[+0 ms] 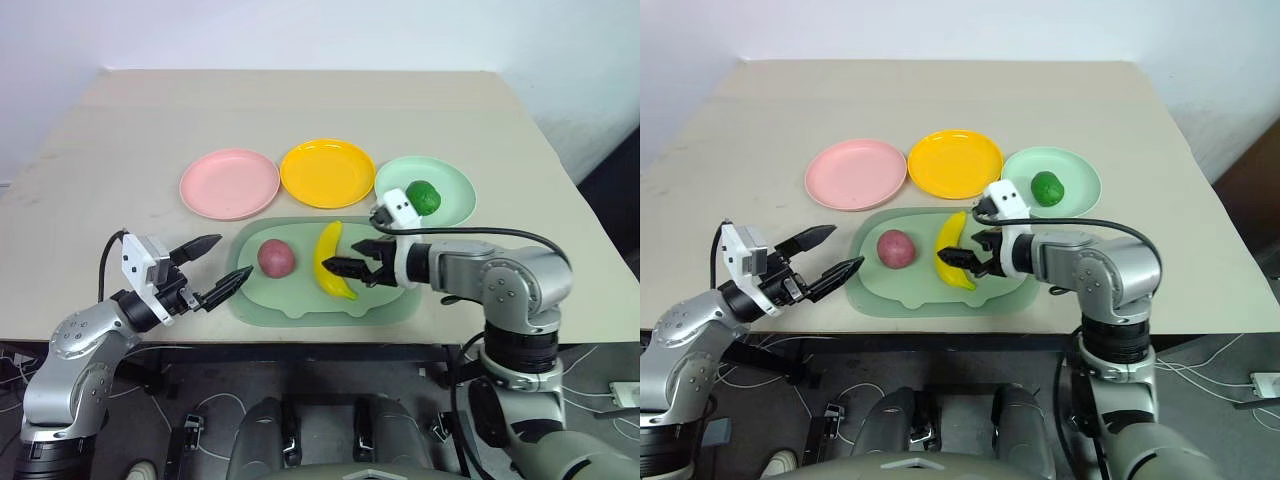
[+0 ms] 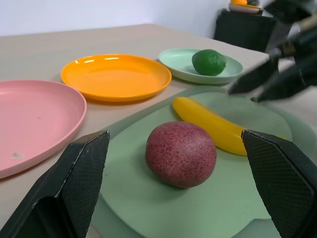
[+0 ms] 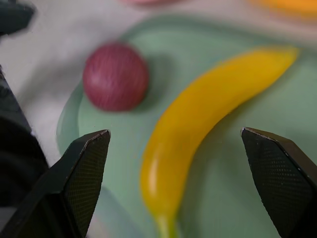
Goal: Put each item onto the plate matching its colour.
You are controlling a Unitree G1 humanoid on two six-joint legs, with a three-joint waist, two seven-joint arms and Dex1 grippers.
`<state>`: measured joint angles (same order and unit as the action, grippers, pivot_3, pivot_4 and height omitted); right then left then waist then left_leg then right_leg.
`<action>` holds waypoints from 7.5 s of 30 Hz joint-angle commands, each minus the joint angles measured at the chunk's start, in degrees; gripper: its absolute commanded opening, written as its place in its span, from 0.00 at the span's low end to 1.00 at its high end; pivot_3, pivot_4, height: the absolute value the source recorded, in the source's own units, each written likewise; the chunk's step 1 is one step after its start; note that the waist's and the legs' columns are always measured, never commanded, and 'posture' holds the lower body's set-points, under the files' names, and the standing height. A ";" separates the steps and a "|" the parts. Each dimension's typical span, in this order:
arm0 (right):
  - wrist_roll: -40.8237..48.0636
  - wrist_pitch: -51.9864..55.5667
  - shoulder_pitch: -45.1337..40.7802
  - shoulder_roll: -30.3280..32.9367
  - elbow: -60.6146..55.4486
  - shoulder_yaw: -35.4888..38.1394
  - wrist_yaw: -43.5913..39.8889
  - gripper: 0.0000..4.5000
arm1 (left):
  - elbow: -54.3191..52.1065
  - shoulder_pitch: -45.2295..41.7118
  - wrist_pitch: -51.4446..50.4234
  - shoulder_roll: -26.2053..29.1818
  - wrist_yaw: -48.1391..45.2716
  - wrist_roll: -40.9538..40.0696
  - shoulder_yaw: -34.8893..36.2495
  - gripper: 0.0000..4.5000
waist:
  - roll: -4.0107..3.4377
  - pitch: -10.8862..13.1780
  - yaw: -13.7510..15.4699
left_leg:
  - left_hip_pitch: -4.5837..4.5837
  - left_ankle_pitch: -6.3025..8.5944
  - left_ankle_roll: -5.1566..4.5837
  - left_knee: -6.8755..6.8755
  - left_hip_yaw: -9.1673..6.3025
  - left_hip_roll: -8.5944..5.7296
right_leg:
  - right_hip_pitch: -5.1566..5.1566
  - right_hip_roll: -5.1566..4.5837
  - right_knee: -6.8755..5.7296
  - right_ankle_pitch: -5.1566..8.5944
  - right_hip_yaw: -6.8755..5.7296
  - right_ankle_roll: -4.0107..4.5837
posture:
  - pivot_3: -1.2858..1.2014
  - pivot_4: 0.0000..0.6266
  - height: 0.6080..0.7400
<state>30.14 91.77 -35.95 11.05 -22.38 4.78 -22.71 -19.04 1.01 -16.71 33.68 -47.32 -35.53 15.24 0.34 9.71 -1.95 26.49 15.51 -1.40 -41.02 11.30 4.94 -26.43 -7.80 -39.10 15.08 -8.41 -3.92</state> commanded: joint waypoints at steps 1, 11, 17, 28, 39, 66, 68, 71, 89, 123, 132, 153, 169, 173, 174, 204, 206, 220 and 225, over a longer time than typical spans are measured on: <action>-1.60 0.72 0.81 -2.19 1.16 -0.99 4.03 0.99 | -1.13 -1.26 0.23 0.02 0.05 -0.02 -0.51 1.00 | 0.00 0.00 0.01 | 0.00 0.00 0.00 0.00 0.01 -0.02 | 0.00 0.00 0.00 0.00 0.00 0.00 | 0.52 0.24 0.66; -3.76 0.72 -1.09 -4.50 2.89 -7.00 9.83 0.99 | -1.40 -2.31 -0.60 -0.25 0.75 -0.26 -1.52 1.00 | 0.03 -0.02 -0.55 | -0.01 0.00 0.02 0.04 0.03 -0.05 | -0.02 0.05 0.00 0.00 0.00 -0.01 | 0.52 0.24 0.66; -4.07 0.44 -1.35 -3.24 1.73 -10.66 9.44 0.99 | -0.50 -3.02 -0.57 0.03 0.44 -0.30 -1.33 1.00 | 0.05 -0.03 -0.50 | -0.01 0.01 0.03 0.03 0.03 -0.05 | -0.01 0.04 0.01 0.00 0.00 -0.01 | 0.52 0.24 0.66; -3.79 0.47 -0.89 -3.53 1.69 -11.10 8.66 0.36 | -0.79 -2.54 -0.43 -0.42 0.47 -0.47 -1.80 1.00 | 0.06 -0.04 -0.50 | 0.00 0.01 0.03 0.06 0.04 -0.05 | -0.02 0.04 0.03 0.00 0.00 -0.01 | 0.52 0.24 0.66; -2.63 -5.65 -6.06 -0.80 2.08 -4.88 4.74 0.36 | -0.80 -1.82 -0.18 -0.47 0.36 -0.64 -1.41 1.00 | 0.04 -0.02 -0.44 | 0.04 0.01 0.03 0.07 0.04 -0.02 | -0.07 0.03 0.04 0.00 0.00 -0.01 | 0.52 0.24 0.66; -21.62 -67.68 -45.65 -6.85 95.02 -4.25 1.52 0.36 | -2.65 0.60 1.42 -1.55 2.04 0.08 -1.22 1.00 | 0.00 0.04 -1.07 | 0.12 -0.02 0.05 0.14 0.50 -0.04 | -0.27 0.08 -0.01 0.05 0.12 -0.08 | 0.52 0.24 0.66; -22.35 -68.57 -45.82 -7.48 96.06 -3.91 1.69 0.36 | -2.96 1.15 1.69 -1.76 2.29 0.24 -1.29 1.00 | 0.00 0.04 -1.24 | 0.11 -0.02 0.05 0.14 0.45 -0.03 | -0.29 0.08 -0.03 0.05 0.17 -0.08 | 0.52 0.24 0.66; -23.04 -69.58 -46.21 -8.12 96.77 -3.01 2.38 0.52 | -3.45 1.52 1.68 -1.96 2.86 0.23 -1.26 1.00 | -0.01 0.04 -1.47 | 0.12 -0.02 0.05 0.15 0.40 -0.02 | -0.32 0.09 -0.03 0.05 0.18 -0.08 | 0.52 0.24 0.66; -17.08 -71.75 -25.79 -5.71 53.45 -1.64 -12.22 0.88 | -5.51 0.42 -0.21 -1.58 5.16 -1.21 -0.96 1.00 | 0.04 0.00 -0.87 | 0.11 -0.02 0.05 0.16 0.29 -0.03 | -0.25 0.07 0.02 0.05 0.17 -0.09 | 0.52 0.24 0.66; -7.40 -67.06 18.00 12.09 0.88 -8.41 -19.11 0.88 | -7.29 -7.83 -15.81 -10.65 26.57 4.11 -11.12 1.00 | 0.09 -0.01 1.23 | -0.08 0.00 -0.01 -0.01 0.02 -0.07 | 0.08 0.04 0.06 0.04 0.09 -0.07 | 0.52 0.24 0.66; -8.63 -68.92 18.66 12.70 2.48 -8.09 -18.20 0.88 | -3.21 -9.45 -17.50 -11.27 24.06 4.74 -13.44 1.00 | 0.10 -0.01 1.20 | -0.08 0.00 0.00 0.00 0.02 -0.10 | 0.08 0.07 0.05 0.04 0.06 -0.07 | 0.52 0.24 0.66; -10.78 -69.25 17.17 13.50 4.15 -7.92 -16.63 0.89 | 2.51 -13.64 -17.60 -13.27 20.93 6.46 -14.40 0.75 | 0.10 -0.01 1.23 | -0.08 -0.01 0.00 -0.03 0.01 -0.10 | 0.10 0.06 0.04 0.03 0.05 -0.07 | 0.52 0.24 0.66; -11.18 -69.87 14.67 11.98 7.05 -9.66 -17.34 0.89 | 13.96 -24.24 -8.61 -9.66 29.30 14.57 -4.18 0.75 | 0.13 -0.02 1.40 | -0.08 -0.01 -0.01 -0.09 -0.02 -0.13 | 0.14 0.06 0.01 0.03 0.01 -0.07 | 0.52 0.24 0.66; -12.57 -70.60 13.58 12.01 9.18 -10.69 -17.27 0.89 | 24.90 -31.43 -3.94 -9.58 30.09 19.54 -6.21 0.75 | 0.16 -0.02 1.40 | -0.05 -0.01 -0.02 -0.11 -0.03 -0.15 | 0.14 0.06 0.02 0.02 -0.01 -0.09 | 0.52 0.24 0.66; -12.91 -70.90 13.21 11.84 9.86 -10.98 -17.23 0.89 | 28.26 -33.52 -2.82 -9.96 30.45 20.48 -6.48 0.75 | 0.17 -0.02 1.28 | -0.05 -0.01 -0.02 -0.12 -0.03 -0.16 | 0.14 0.06 0.01 0.02 -0.02 -0.09 | 0.52 0.24 0.66; -14.83 -72.34 13.34 11.81 11.10 -9.70 -17.05 0.89 | 34.43 -39.99 -0.54 -10.72 21.06 22.11 -7.48 0.99 | 0.20 0.00 0.84 | -0.04 -0.03 -0.01 -0.13 0.07 -0.12 | 0.09 0.09 -0.06 0.03 0.01 -0.14 | 0.52 0.24 0.66; -14.56 -72.11 14.09 11.95 10.50 -9.48 -17.03 0.89 | 27.86 -36.82 -1.15 -9.60 19.77 21.04 -6.64 0.99 | 0.20 0.00 0.85 | -0.05 -0.03 0.00 -0.14 0.07 -0.12 | 0.08 0.09 -0.08 0.03 0.01 -0.13 | 0.52 0.24 0.66; -13.47 -71.80 19.57 12.64 7.13 -8.67 -16.89 0.89 | 4.09 -8.99 1.05 -3.23 4.14 3.05 4.66 0.99 | 0.19 -0.01 1.38 | -0.08 -0.02 0.00 -0.15 -0.01 -0.08 | 0.12 0.05 -0.07 0.03 0.02 -0.12 | 0.52 0.24 0.66; -11.78 -72.21 20.63 13.36 8.71 -7.75 -19.56 0.89 | 2.60 -3.32 3.89 -3.78 2.09 3.36 4.02 0.99 | 0.21 -0.03 1.17 | -0.08 0.00 -0.02 -0.15 -0.03 -0.08 | 0.14 0.02 -0.02 0.03 0.01 -0.10 | 0.52 0.24 0.66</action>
<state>16.73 20.51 -15.29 23.76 -12.58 -4.37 -41.31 -13.72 -3.00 -14.35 29.95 -44.70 -31.18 18.91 0.55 9.68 -0.78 26.41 15.51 -1.42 -41.17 11.27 4.86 -26.30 -7.77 -39.12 15.11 -8.40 -4.01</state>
